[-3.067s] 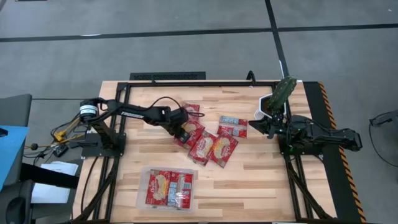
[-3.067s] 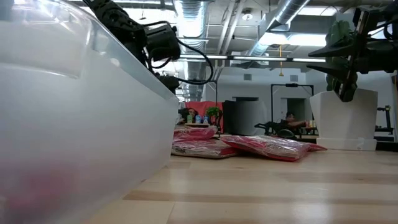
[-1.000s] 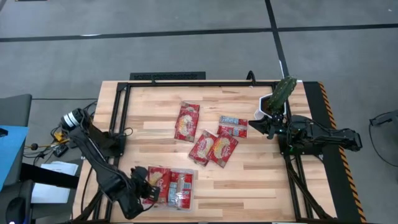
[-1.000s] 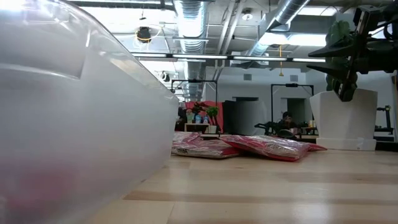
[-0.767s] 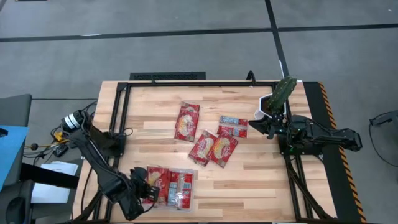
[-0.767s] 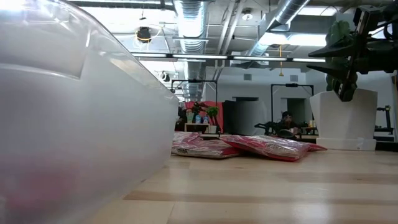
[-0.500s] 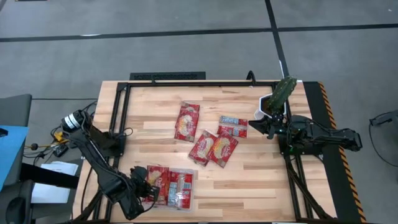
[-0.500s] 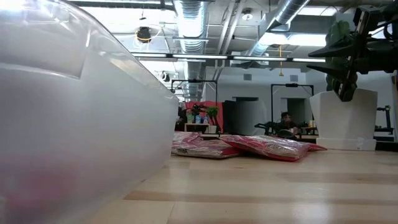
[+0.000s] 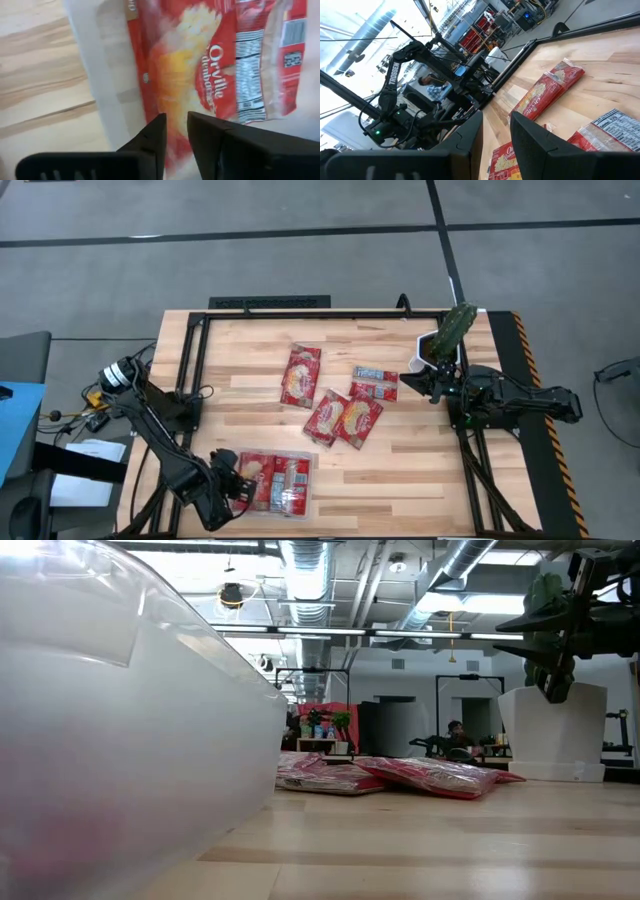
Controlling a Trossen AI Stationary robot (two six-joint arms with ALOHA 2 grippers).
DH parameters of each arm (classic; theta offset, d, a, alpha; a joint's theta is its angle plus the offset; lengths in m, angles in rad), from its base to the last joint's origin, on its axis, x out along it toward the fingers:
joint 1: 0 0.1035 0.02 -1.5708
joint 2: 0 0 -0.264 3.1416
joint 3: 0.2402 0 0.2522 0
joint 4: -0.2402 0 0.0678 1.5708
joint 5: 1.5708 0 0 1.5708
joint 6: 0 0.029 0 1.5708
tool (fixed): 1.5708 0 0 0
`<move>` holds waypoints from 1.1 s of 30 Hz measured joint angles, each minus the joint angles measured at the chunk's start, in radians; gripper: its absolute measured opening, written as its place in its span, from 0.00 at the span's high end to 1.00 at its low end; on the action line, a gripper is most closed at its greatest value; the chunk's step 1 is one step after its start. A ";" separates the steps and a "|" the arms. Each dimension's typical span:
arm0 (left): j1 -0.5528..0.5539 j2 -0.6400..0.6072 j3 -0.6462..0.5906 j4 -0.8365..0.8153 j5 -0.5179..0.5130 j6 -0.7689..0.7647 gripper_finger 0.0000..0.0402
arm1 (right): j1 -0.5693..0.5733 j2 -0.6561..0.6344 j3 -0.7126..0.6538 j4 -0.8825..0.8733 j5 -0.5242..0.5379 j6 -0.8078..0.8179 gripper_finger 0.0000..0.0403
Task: Sort popcorn bags into baskets
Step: Put the popcorn bag into the transparent bin
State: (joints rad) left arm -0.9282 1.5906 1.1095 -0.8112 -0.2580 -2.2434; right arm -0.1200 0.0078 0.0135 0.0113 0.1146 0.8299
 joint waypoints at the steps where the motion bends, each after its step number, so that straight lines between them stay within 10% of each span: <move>1: 0.000 0.000 0.000 -0.002 0.011 -0.002 0.82 | 0.000 0.000 0.000 0.000 0.000 0.000 0.69; 15: 0.111 -0.177 0.000 -0.128 -0.159 0.077 0.58 | 0.000 0.000 0.000 0.000 0.000 0.000 0.69; 26: 0.640 -0.340 0.000 -0.203 -0.210 0.792 0.38 | 0.000 0.000 0.000 0.000 -0.002 -0.016 0.69; 33: 0.926 -0.334 -0.166 0.185 -0.027 1.136 0.36 | 0.000 0.000 0.000 0.000 -0.002 -0.016 0.69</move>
State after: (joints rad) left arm -0.0027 1.2563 0.9438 -0.6266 -0.2846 -1.1079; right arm -0.1200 0.0082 0.0135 0.0115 0.1131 0.8139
